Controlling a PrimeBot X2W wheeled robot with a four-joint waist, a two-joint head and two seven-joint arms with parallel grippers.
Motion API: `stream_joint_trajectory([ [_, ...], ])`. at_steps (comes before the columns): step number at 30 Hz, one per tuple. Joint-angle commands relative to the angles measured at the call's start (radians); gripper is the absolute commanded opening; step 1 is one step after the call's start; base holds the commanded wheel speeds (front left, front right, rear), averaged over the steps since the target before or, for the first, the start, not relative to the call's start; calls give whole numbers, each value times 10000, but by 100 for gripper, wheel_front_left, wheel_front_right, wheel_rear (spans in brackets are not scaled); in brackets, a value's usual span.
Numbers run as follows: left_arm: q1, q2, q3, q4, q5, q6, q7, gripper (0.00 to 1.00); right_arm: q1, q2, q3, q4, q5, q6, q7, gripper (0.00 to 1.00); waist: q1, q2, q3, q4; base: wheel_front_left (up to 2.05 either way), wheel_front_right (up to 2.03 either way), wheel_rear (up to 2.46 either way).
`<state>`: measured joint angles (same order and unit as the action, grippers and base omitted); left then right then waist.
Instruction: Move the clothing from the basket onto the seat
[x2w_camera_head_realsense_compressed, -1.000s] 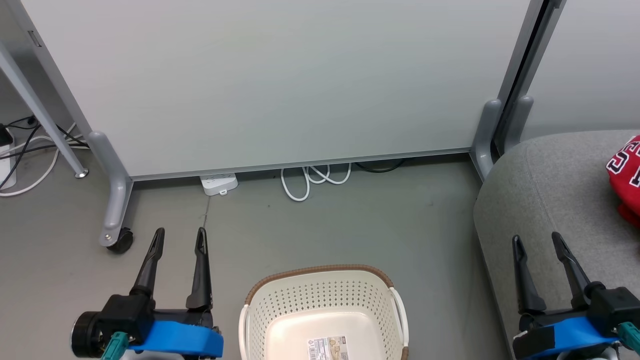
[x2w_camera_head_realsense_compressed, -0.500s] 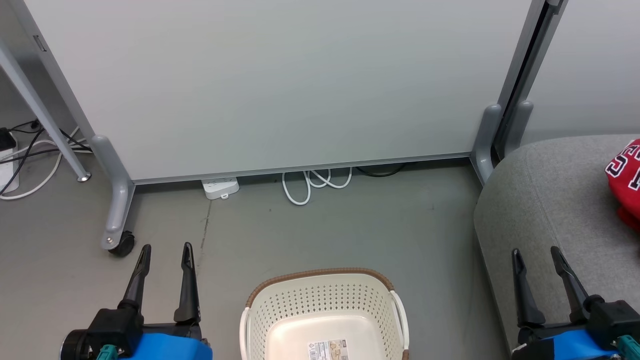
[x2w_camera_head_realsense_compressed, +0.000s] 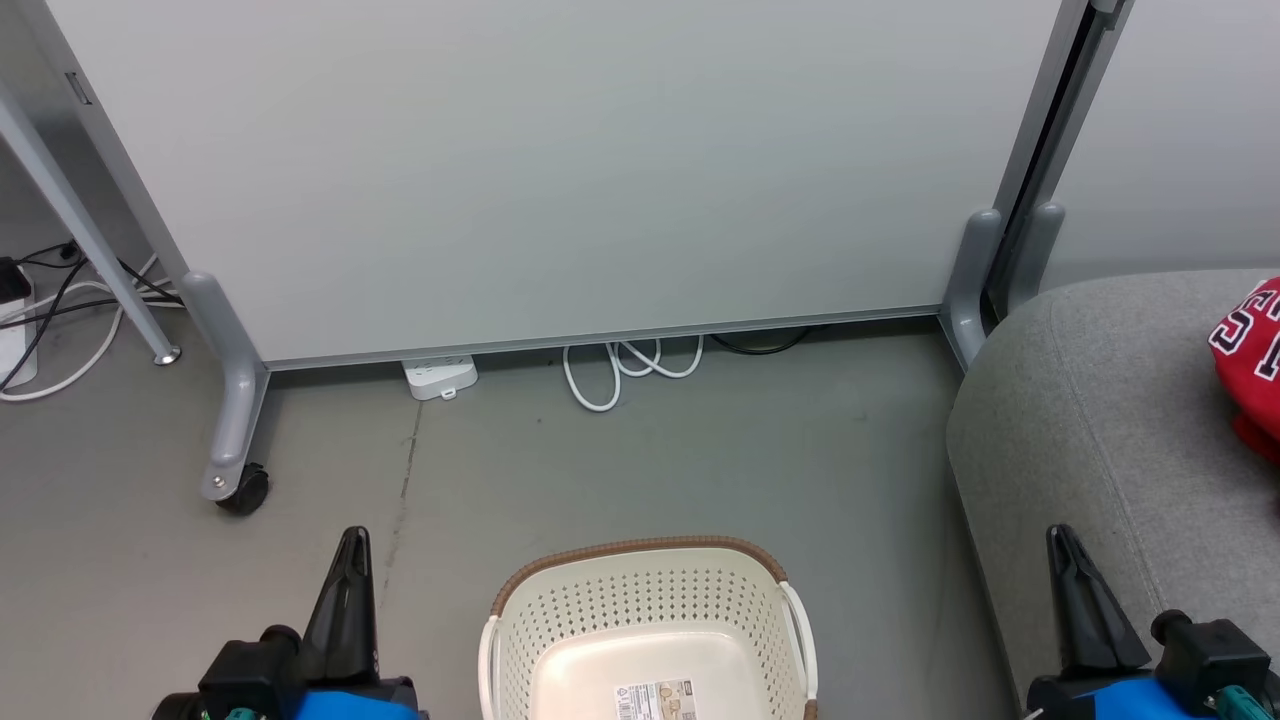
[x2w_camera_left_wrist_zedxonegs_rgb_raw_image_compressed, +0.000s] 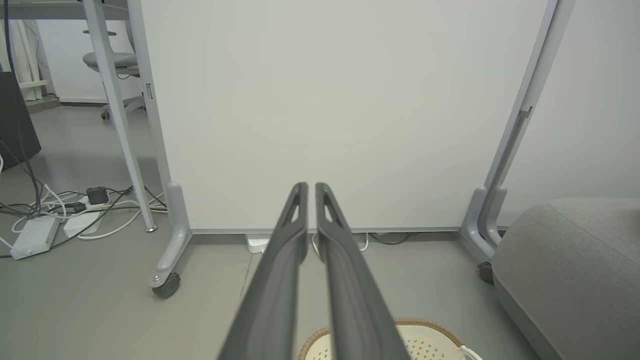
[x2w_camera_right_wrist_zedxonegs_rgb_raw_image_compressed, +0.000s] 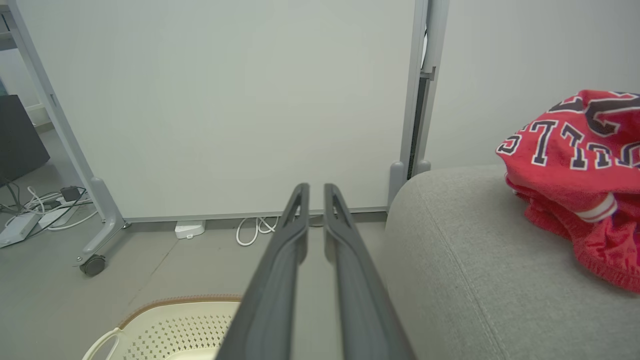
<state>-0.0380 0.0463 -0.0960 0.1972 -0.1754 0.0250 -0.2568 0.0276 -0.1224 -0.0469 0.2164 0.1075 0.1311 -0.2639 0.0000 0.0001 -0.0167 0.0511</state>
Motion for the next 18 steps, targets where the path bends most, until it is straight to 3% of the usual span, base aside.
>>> stream_joint_trajectory([
  [1, -18, 0, 24, 9, -109, -13, 35, 0, -30, 6, -24, 19, 110, 0, 42, 0, 0, -1, 1, -2, 0, 0, 0],
  [18, -198, 12, 499, 108, -3280, -361, 855, 0, -349, 164, -178, 57, 3435, -1, 881, 0, 0, -1, 28, -72, 0, 0, 0],
])
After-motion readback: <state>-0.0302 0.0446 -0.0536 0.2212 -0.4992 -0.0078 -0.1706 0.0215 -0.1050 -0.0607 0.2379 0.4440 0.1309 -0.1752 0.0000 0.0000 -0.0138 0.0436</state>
